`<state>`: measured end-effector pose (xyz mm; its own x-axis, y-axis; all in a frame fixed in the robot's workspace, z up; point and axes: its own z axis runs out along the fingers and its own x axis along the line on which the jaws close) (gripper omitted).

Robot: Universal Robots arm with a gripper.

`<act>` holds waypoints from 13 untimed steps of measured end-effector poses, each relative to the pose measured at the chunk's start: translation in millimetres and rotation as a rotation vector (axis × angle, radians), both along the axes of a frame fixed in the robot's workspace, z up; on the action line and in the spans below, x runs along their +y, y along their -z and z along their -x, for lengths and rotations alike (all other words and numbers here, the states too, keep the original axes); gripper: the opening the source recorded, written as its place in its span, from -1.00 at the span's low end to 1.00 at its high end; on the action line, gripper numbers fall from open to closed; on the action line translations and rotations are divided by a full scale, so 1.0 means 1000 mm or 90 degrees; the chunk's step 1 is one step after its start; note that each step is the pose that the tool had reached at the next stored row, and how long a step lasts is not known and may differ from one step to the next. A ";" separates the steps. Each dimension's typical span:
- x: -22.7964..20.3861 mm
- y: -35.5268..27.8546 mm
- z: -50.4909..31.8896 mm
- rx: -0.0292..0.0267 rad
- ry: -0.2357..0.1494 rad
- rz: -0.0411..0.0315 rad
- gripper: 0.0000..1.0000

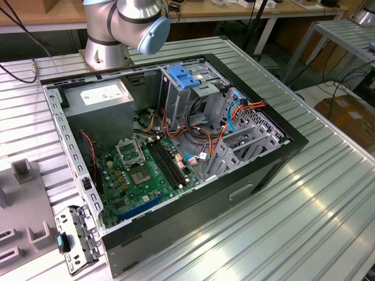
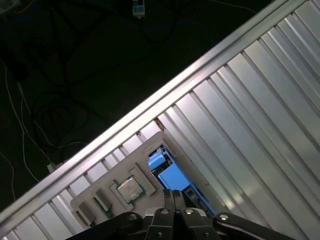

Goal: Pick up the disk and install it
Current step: 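Pick up the disk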

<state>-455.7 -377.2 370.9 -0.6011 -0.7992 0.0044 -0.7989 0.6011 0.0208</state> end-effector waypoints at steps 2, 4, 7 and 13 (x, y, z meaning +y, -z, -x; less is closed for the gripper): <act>0.0000 0.0002 0.0000 -0.0020 -0.013 0.0001 -0.79; 0.0000 0.0003 0.0000 -0.0021 -0.018 0.0001 -0.79; 0.0000 0.0003 -0.0001 -0.0021 -0.019 0.0001 -0.79; 0.0000 0.0003 0.0000 -0.0021 -0.019 0.0001 -0.79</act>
<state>-455.7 -377.2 370.7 -0.5764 -0.8172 0.0026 -0.8170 0.5763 0.0181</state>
